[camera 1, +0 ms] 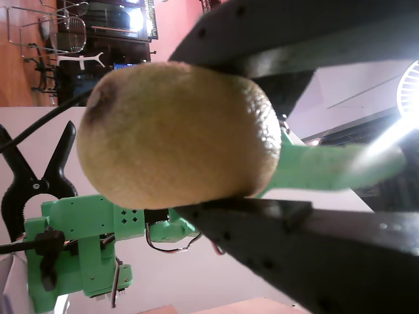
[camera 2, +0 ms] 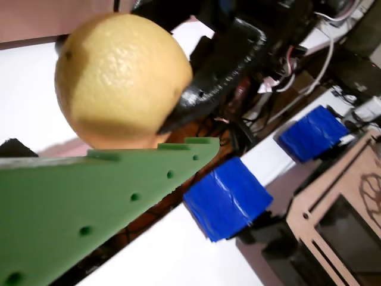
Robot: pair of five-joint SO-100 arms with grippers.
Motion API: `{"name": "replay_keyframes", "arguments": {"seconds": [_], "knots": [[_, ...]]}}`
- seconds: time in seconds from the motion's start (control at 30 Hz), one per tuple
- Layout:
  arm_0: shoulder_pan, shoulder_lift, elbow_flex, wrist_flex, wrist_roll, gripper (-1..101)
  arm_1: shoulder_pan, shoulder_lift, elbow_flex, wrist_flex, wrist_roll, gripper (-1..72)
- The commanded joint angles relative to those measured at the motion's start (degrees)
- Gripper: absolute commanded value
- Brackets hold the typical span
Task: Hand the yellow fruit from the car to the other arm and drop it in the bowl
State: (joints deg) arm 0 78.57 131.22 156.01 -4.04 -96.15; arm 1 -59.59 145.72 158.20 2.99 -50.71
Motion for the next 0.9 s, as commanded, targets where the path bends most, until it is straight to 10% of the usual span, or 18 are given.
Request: {"name": "replay_keyframes", "arguments": {"seconds": [0.0,0.87], "knots": [[0.2,0.3,-1.6,-1.8,-0.4,0,-1.2,0.1,-2.9,-1.6,0.8,35.8],[0.2,-0.4,-1.6,-1.8,-0.4,0,-6.7,-7.9,-5.1,-0.6,14.6,35.6]]}}
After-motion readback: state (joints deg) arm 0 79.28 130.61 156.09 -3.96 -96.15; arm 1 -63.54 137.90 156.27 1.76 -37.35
